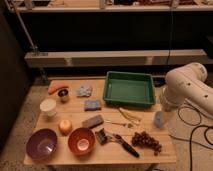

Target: Wipe table surface with sponge

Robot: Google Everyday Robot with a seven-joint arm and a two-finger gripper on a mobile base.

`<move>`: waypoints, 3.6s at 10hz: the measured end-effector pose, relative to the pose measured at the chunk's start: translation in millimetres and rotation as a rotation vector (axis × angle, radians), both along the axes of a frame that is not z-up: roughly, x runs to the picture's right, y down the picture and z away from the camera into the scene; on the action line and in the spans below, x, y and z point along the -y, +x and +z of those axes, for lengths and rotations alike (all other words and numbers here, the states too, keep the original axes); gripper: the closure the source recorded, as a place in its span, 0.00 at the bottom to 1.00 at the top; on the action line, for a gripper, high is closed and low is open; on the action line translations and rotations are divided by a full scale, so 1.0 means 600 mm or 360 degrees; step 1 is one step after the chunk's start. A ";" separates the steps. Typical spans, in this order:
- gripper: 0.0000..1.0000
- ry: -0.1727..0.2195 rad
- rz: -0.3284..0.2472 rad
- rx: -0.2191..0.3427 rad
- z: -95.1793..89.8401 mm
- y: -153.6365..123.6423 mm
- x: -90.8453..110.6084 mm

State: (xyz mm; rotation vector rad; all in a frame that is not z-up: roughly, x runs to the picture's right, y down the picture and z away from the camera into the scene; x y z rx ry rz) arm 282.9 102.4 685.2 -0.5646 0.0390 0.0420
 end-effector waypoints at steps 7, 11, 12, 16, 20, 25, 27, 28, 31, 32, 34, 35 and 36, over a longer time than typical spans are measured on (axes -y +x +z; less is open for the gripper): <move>0.35 0.0000 0.0000 0.0000 0.000 0.000 0.000; 0.35 0.0000 0.0000 0.0000 0.000 0.000 0.000; 0.35 0.0000 0.0000 0.0000 0.000 0.000 0.000; 0.35 0.0000 0.0000 0.0000 0.000 0.000 0.000; 0.35 0.0000 0.0000 0.0000 0.000 0.000 0.000; 0.35 0.0000 0.0000 0.0000 0.000 0.000 0.000; 0.35 0.0020 -0.0025 0.0036 -0.002 -0.008 0.008; 0.35 0.0034 -0.0038 0.0082 -0.007 -0.023 0.015; 0.35 0.0087 -0.0087 0.0263 -0.014 -0.123 0.040; 0.35 0.0106 -0.0102 0.0315 -0.014 -0.158 0.046; 0.35 0.0166 -0.0135 0.0463 -0.010 -0.254 0.063; 0.35 0.0189 -0.0147 0.0516 -0.006 -0.290 0.068; 0.35 0.0213 -0.0167 0.0572 0.003 -0.329 0.075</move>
